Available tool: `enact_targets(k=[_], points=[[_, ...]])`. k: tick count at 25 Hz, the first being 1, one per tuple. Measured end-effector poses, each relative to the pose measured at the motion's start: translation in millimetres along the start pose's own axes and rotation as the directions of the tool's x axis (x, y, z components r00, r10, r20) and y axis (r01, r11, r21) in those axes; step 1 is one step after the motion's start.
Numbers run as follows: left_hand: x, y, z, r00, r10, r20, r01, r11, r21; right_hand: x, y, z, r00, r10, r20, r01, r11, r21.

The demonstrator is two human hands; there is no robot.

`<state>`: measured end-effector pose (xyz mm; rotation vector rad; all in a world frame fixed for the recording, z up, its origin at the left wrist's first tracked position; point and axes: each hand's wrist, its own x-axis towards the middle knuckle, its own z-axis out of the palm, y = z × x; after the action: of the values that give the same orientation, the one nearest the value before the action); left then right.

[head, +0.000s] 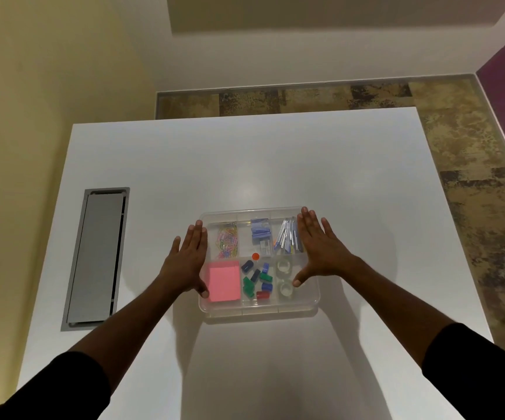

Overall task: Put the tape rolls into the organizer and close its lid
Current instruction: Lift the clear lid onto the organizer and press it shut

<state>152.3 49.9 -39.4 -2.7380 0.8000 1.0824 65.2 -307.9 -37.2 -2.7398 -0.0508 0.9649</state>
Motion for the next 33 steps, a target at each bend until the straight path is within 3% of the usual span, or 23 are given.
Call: enact_targets(k=[10, 15, 21, 28, 33], points=[[-10.2, 3.9, 5.6, 0.996, -0.011, -0.091, 0.011, 1.000, -0.006, -16.8, -6.7, 6.0, 0.997, 0.016, -0.074, -0.012, 0.998, 0.057], [-45.5, 10.5, 49.1, 0.985, -0.108, -0.134, 0.063, 0.951, -0.304, -60.3, -28.4, 66.1, 0.984, 0.140, -0.110, -0.107, 0.960, 0.259], [-66.8, 51.6, 84.1, 0.977, -0.192, -0.089, 0.083, 0.736, -0.672, -74.9, -56.6, 106.0, 0.952, 0.225, -0.206, -0.162, 0.945, 0.284], [-65.2, 62.9, 106.4, 0.958, -0.263, -0.116, 0.136, 0.771, -0.622, -69.5, -56.6, 118.6, 0.933, 0.243, -0.267, -0.176, 0.952, 0.250], [-65.8, 62.1, 97.3, 0.961, -0.273, -0.054, 0.192, 0.792, -0.580, -74.4, -59.8, 109.1, 0.943, 0.264, -0.202, -0.213, 0.947, 0.241]])
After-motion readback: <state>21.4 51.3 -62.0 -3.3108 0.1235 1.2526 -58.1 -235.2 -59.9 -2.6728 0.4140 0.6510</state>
